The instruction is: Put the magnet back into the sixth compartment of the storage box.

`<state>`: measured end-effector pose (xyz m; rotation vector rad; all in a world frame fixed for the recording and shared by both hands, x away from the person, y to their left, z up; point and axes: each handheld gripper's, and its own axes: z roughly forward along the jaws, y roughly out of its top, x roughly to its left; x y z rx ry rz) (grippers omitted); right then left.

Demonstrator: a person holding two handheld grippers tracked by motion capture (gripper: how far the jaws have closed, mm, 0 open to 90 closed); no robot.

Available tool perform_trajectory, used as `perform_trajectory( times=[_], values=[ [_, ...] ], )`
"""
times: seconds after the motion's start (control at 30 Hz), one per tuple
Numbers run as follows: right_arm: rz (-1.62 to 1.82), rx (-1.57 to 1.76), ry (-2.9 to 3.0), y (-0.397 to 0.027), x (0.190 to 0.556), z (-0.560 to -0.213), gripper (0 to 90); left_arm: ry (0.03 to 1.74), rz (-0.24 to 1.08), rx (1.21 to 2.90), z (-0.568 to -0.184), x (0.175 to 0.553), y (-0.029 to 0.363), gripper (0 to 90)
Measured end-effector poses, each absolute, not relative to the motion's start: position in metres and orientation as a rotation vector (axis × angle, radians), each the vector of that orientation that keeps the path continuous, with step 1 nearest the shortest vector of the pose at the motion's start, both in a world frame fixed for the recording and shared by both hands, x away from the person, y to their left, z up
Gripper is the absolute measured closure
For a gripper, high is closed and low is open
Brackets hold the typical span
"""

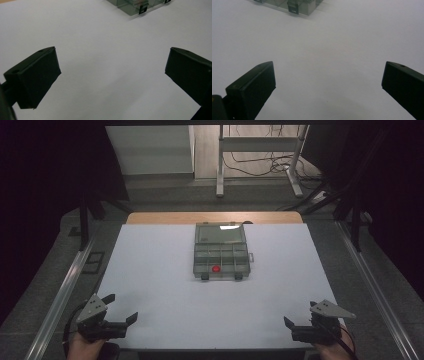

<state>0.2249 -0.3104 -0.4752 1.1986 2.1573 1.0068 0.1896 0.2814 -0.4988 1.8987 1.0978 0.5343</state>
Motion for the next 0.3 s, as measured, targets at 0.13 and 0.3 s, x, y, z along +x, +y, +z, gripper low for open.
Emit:
perform_trajectory(
  times=[0.13, 0.3],
  values=[
    [1.014, 1.2, 2.14, -0.3121, 0.2231, -0.4747, 0.0, 1.097, 0.536, 1.9, -0.4987, 0.1895, 0.2812, 0.2],
    [1.0, 1.198, 2.137, -0.3113, 0.2232, -0.4753, 0.0, 1.096, 0.536, 1.903, -0.4986, 0.1899, 0.2808, 0.2]
  ],
)
